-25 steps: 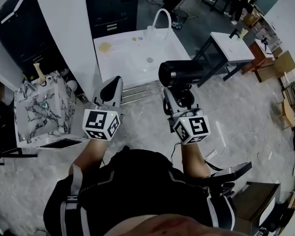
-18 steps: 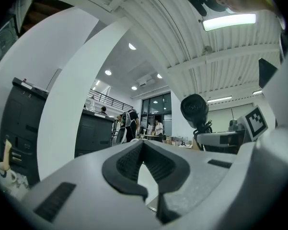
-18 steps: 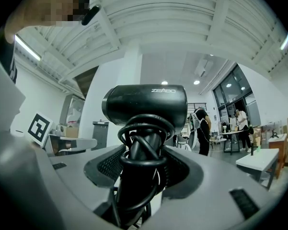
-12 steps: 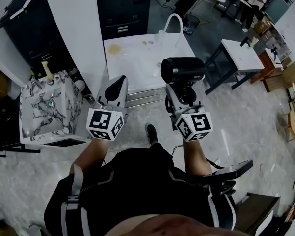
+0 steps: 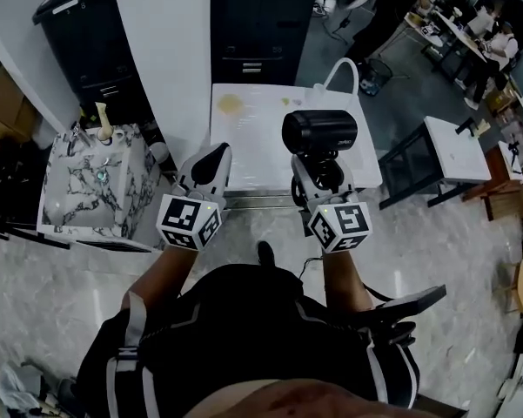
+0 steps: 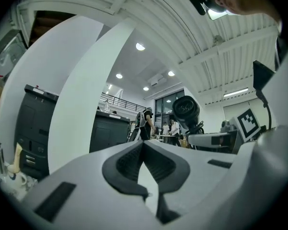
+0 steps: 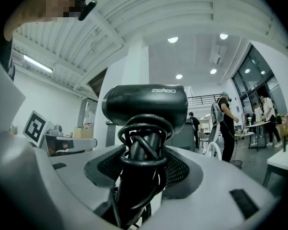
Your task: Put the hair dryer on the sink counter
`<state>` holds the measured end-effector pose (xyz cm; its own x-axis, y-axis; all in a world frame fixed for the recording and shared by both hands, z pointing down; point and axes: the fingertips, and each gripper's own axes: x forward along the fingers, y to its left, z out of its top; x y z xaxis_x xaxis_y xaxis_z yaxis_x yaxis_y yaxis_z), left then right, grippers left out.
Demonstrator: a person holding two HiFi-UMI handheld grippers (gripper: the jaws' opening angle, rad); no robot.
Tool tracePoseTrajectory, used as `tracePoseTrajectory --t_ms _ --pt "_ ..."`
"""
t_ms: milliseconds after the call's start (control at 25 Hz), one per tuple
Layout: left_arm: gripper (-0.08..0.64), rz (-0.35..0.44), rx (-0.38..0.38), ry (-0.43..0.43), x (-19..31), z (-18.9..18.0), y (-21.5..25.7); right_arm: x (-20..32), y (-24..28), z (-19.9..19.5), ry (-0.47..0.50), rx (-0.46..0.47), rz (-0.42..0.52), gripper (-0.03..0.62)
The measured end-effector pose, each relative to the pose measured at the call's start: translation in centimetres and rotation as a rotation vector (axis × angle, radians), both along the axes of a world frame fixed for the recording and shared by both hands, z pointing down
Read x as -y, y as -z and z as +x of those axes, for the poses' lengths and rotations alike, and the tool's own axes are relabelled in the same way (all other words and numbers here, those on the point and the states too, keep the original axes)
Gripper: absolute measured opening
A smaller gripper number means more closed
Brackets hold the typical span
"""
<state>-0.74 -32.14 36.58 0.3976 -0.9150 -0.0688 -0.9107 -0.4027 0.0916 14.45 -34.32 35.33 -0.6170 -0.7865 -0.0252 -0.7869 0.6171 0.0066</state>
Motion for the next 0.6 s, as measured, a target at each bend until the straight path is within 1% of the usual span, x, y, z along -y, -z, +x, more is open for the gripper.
tracePoseTrajectory --t_ms 120,240,440,600 --pt "0.002 -0.026 0.019 0.053 2.0 -0.2 -0.5 2.8 -0.4 -0.2 0.042 -0.007 -0.012 0.241" --pt "0.002 -0.04 0.022 0.106 3.8 -0.5 -0.9 5.1 -1.0 -0.4 0.079 -0.01 -0.027 0.241" --pt "0.002 -0.041 0.023 0.142 5.7 0.3 -1.2 8.6 -2.3 -0.6 0.131 -0.021 -0.058 0.241" --pt "0.002 -0.058 0.036 0.179 7.1 0.9 -2.1 11.2 -3.6 -1.1 0.183 -0.039 -0.08 0.241"
